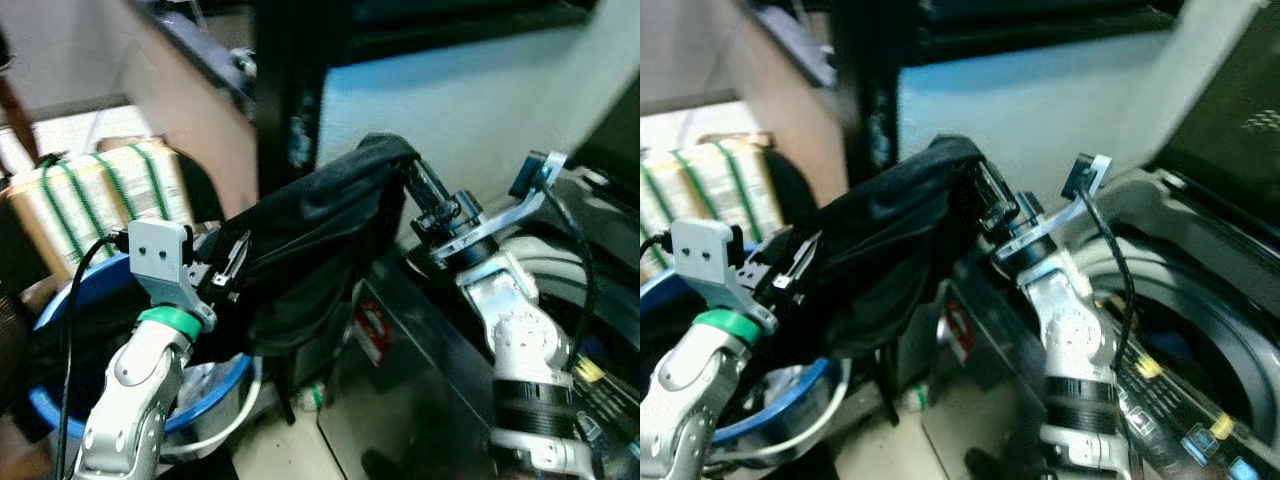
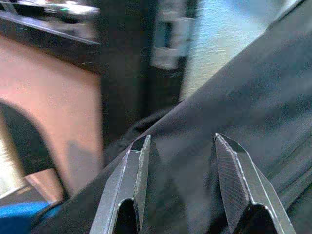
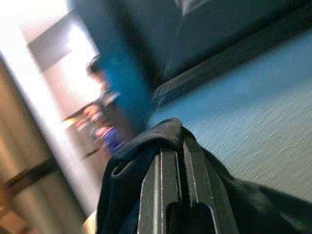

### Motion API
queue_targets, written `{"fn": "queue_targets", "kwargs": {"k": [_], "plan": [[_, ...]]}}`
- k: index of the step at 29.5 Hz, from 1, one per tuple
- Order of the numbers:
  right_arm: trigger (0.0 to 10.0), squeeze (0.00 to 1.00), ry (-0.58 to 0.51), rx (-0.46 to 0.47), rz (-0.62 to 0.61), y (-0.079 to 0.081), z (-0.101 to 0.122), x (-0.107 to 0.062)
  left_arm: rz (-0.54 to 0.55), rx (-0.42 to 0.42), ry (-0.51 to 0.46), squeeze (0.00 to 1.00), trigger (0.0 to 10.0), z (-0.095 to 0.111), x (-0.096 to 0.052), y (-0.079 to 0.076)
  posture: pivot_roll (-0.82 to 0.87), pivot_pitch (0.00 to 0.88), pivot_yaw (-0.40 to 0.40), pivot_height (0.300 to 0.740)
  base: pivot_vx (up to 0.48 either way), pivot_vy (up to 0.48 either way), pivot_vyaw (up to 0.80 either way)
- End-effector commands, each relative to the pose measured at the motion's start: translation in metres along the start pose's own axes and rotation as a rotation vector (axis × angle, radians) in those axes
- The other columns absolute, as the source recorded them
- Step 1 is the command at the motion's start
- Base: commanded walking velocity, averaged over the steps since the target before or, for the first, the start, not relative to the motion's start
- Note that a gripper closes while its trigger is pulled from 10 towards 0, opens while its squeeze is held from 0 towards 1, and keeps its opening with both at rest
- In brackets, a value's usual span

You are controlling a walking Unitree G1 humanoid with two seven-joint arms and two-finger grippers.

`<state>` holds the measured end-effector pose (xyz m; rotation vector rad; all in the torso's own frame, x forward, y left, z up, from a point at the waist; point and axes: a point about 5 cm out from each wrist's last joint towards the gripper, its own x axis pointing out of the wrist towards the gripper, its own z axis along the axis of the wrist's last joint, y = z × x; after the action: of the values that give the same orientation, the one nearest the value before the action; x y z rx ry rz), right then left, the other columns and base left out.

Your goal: Clothes washing

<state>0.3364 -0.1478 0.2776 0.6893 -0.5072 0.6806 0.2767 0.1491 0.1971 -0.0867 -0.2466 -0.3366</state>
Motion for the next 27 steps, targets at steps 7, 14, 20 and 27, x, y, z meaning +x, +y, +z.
{"fn": "queue_targets", "kwargs": {"k": [7, 14, 20, 27], "plan": [[10.0, 0.0, -0.084, -0.086, 0.061, 0.016, 0.033, 0.019, 0.006, -0.007, -0.011, 0.0, 10.0, 0.003, 0.0, 0.001, 0.13, 0.0, -0.018, 0.74, 0.0, 0.0, -0.8], [10.0, 0.0, 0.019, -0.218, 0.165, 0.038, 0.028, 0.048, 0.007, -0.018, -0.024, 0.0, 10.0, 0.005, 0.0, 0.002, 0.12, 0.0, -0.015, 0.74, 0.0, 0.0, -0.8], [10.0, 0.0, -0.415, -0.244, 0.213, 0.088, 0.127, 0.117, 0.001, -0.026, -0.033, 0.0, 10.0, 0.006, 0.003, 0.002, 0.12, 0.0, -0.013, 0.74, 0.0, 0.0, -0.8], [10.0, 0.0, -0.713, -0.233, 0.275, 0.122, 0.201, 0.122, 0.013, -0.023, -0.041, 0.0, 10.0, 0.008, 0.003, 0.003, 0.13, 0.0, -0.02, 0.74, 0.0, 0.0, -0.8]]}}
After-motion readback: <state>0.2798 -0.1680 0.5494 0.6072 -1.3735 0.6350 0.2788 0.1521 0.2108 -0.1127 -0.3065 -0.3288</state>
